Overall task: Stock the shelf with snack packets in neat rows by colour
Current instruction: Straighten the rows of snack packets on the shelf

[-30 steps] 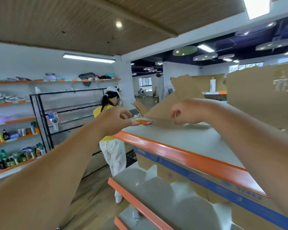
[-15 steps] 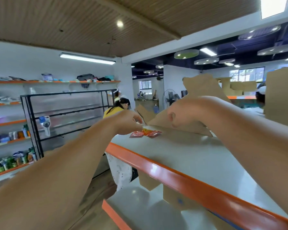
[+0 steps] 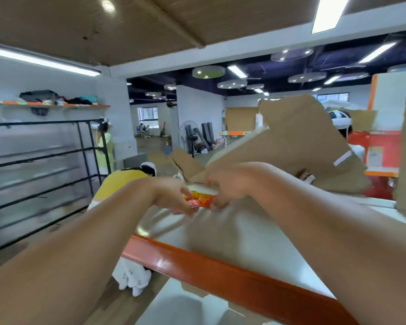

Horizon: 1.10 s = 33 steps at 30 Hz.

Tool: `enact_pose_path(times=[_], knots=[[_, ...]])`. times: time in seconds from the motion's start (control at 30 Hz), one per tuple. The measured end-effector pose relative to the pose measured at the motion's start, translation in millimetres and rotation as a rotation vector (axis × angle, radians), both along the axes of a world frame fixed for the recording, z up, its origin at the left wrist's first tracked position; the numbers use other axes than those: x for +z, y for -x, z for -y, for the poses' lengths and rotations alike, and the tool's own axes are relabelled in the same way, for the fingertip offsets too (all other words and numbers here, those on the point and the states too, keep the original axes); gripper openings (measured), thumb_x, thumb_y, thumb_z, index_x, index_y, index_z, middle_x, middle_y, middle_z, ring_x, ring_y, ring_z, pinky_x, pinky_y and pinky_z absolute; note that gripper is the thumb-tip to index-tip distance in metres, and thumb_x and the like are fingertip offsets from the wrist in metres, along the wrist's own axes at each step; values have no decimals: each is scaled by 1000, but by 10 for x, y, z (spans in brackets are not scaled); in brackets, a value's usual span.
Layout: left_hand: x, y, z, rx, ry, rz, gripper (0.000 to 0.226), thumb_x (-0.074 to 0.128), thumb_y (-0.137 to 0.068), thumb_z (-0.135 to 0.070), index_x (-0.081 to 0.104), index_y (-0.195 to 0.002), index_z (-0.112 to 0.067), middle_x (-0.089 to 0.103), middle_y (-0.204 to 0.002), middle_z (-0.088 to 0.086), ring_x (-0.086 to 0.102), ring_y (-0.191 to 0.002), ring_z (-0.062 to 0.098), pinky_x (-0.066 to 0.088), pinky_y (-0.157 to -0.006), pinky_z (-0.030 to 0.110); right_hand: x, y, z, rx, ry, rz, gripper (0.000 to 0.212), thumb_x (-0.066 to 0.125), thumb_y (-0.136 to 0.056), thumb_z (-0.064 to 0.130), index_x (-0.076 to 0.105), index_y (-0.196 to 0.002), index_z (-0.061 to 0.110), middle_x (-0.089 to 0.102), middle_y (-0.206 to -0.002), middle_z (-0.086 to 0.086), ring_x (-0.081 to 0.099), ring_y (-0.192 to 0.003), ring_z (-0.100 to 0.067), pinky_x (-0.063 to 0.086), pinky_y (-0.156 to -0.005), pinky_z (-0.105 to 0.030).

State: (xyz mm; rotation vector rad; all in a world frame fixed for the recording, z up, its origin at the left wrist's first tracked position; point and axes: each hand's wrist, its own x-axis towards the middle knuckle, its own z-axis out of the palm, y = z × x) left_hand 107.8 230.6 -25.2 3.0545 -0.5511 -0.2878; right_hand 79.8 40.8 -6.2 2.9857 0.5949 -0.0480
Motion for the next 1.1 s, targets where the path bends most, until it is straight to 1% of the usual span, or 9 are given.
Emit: enact_pose_path(times=[0.17,0.3,0.47,0.6,0.7,0.8,0.9,0.97,1.1], knots=[[30,-210,121,-180,3,11,43,81,-79,-49,68,-119,-38,70,-91,-11,63,-90,14,47,-70,28,-267,-180,-116,-75,-15,-37,34,69,-83,22,57,-115,21,64,-92,-2,61,-79,-24,44,-68,-30],[47,-252,465,-346,31,-24,55,85,-74,-44,65,-126,-41,67,-109,-11,64,-92,9,57,-83,30,-136,-77,221,-163,39,-192,24,69,-81,17,66,-103,9,73,-90,-10,67,-73,-25,48,-56,-25],[155,-168,1150,-566,-48,-22,34,87,-72,-47,78,-97,-27,76,-91,-9,68,-89,12,56,-83,30,-20,210,644,-296,112,-323,21,71,-77,14,67,-96,6,64,-68,-3,56,-52,-11,43,-48,-20],[138,-91,1498,-635,-69,28,51,88,-72,-50,73,-113,-23,73,-107,-4,68,-100,19,58,-92,40,-39,441,873,-421,80,-269,44,72,-66,30,63,-108,22,70,-93,2,62,-73,-15,52,-67,-32],[24,-143,1527,-682,16,49,47,87,-73,-44,70,-112,-25,70,-99,-6,67,-92,17,58,-85,35,-147,589,964,-476,-68,-174,46,70,-82,16,58,-125,25,67,-100,3,58,-64,-6,44,-53,-12],[-28,-176,1424,-701,101,30,39,79,-78,-34,65,-115,-35,64,-96,-12,64,-85,11,55,-78,30,-205,622,1043,-454,-139,-67,33,64,-86,13,65,-118,20,68,-99,0,54,-63,-9,39,-51,-9],[5,-169,1343,-693,258,92,27,66,-84,-21,66,-104,-39,66,-96,-17,64,-88,10,54,-74,27,-159,605,1168,-453,-244,116,10,65,-81,28,68,-86,35,67,-85,11,61,-76,-12,53,-71,-33],[59,-203,1265,-667,377,161,23,65,-85,-18,71,-101,-33,68,-95,-14,63,-84,7,50,-68,23,-127,609,1285,-438,-348,208,10,65,-74,26,65,-72,35,65,-74,11,59,-69,-13,51,-68,-40],[224,-341,1089,-657,839,-4,25,78,-70,-32,74,-95,-29,73,-94,-3,71,-85,17,57,-74,31,-30,733,1390,-321,-1037,266,22,58,-74,4,68,-82,23,62,-78,-9,57,-66,-18,48,-60,-30]])
